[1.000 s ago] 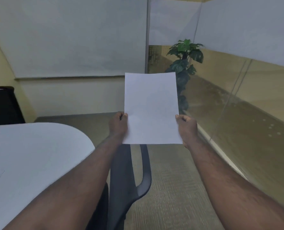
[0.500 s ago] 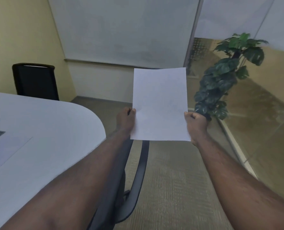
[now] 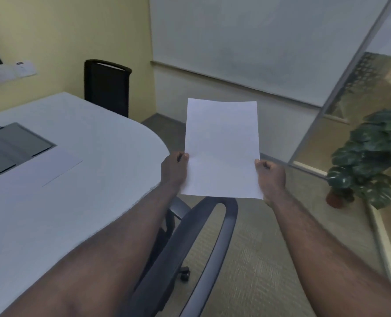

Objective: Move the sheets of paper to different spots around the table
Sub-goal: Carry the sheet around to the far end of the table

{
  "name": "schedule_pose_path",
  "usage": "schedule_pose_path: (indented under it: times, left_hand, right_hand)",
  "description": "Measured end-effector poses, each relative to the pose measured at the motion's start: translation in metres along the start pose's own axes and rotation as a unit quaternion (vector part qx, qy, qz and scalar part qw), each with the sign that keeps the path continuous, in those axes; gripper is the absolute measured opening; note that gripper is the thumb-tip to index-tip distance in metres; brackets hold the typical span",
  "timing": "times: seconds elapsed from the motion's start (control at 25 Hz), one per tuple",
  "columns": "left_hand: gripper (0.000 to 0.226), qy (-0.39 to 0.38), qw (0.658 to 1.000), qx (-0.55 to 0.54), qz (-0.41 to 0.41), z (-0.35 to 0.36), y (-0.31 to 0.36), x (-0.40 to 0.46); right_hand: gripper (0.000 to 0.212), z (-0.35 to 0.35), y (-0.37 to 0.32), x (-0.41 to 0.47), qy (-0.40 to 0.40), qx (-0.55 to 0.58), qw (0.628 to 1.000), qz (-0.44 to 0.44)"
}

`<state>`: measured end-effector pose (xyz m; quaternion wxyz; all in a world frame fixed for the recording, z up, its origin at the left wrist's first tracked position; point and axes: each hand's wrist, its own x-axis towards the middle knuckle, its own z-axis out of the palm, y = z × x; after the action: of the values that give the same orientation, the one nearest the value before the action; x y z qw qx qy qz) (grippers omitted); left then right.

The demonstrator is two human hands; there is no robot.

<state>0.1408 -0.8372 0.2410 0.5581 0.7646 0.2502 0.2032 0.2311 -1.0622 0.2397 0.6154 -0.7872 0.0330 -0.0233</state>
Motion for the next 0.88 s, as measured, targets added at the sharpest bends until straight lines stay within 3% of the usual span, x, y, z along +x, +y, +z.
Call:
schedule_pose_path:
  times: [0.4, 0.88]
  left_hand:
    - [0.022, 0.175, 0.983, -0.004, -0.055, -0.069, -0.028, 0.033]
    - [0.023, 0.412, 0.901, 0.027, -0.134, -0.142, -0.081, -0.027]
  right_hand:
    - [0.02, 0.127, -0.025, 0.039, -0.176, 0.011, 0.984, -0.013]
    - [0.01, 0.25, -0.029, -0.004, -0.426, 0.018, 0.903, -0.052]
